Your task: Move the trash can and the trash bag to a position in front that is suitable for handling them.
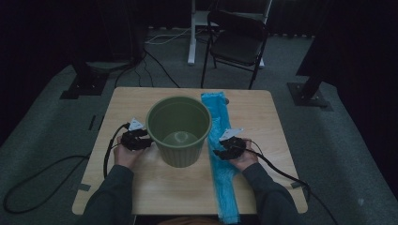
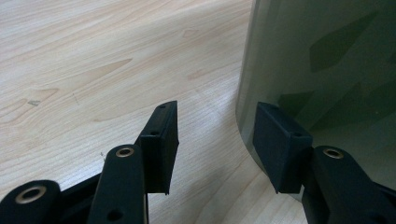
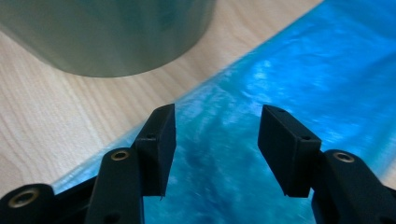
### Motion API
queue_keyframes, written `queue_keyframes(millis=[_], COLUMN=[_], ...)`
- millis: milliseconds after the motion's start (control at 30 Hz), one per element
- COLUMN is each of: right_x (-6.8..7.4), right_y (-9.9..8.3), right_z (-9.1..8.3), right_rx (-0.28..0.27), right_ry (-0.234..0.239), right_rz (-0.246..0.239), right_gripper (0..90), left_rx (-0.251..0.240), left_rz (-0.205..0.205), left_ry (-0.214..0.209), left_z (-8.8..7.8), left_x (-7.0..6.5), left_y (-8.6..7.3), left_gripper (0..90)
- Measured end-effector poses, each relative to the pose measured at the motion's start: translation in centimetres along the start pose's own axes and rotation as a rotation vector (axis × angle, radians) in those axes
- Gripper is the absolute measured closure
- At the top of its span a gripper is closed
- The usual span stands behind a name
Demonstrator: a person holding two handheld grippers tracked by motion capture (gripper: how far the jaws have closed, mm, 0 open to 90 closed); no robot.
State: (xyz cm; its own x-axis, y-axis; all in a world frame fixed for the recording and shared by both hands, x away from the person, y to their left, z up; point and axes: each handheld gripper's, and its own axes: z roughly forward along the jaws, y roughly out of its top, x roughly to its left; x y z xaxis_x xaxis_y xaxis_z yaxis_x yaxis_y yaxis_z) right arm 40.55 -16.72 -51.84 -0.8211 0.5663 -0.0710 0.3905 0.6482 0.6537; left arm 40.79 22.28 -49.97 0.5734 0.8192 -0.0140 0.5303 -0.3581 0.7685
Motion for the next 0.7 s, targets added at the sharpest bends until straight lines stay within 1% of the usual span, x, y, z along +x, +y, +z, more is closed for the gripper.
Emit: queue_keyframes(millis=[167, 267, 367, 400, 500, 600, 700], right_x=[1.4, 2.0, 2.3, 2.3, 2.2, 2.0, 1.5], right_y=[0.5, 0.7, 0.7, 0.7, 0.6, 0.3, -0.3], right_z=[1.0, 1.5, 1.9, 1.9, 1.6, 1.3, 0.7], right_rx=[0.013, 0.021, 0.031, 0.033, 0.051, 0.060, 0.074], right_ry=[0.011, 0.018, 0.013, 0.016, 0.000, 0.002, -0.003], right_rz=[-0.026, -0.023, -0.039, -0.038, -0.053, -0.054, -0.044], right_gripper=[43.8, 43.5, 42.9, 43.1, 43.7, 44.0, 44.4], left_rx=[0.003, 0.000, 0.000, 0.001, -0.001, -0.003, -0.003], left_rz=[0.001, 0.002, 0.002, 0.003, 0.002, 0.002, 0.002], left_ry=[-0.002, -0.002, -0.003, -0.003, -0.003, -0.004, -0.003], left_z=[0.0, 0.0, 0.0, 0.0, 0.0, 0.0, 0.0], left_x=[0.0, 0.0, 0.0, 0.0, 0.0, 0.0, 0.0], left_y=[0.0, 0.0, 0.0, 0.0, 0.0, 0.0, 0.1], left_gripper=[50.5, 50.6, 50.5, 50.5, 50.5, 50.5, 50.6])
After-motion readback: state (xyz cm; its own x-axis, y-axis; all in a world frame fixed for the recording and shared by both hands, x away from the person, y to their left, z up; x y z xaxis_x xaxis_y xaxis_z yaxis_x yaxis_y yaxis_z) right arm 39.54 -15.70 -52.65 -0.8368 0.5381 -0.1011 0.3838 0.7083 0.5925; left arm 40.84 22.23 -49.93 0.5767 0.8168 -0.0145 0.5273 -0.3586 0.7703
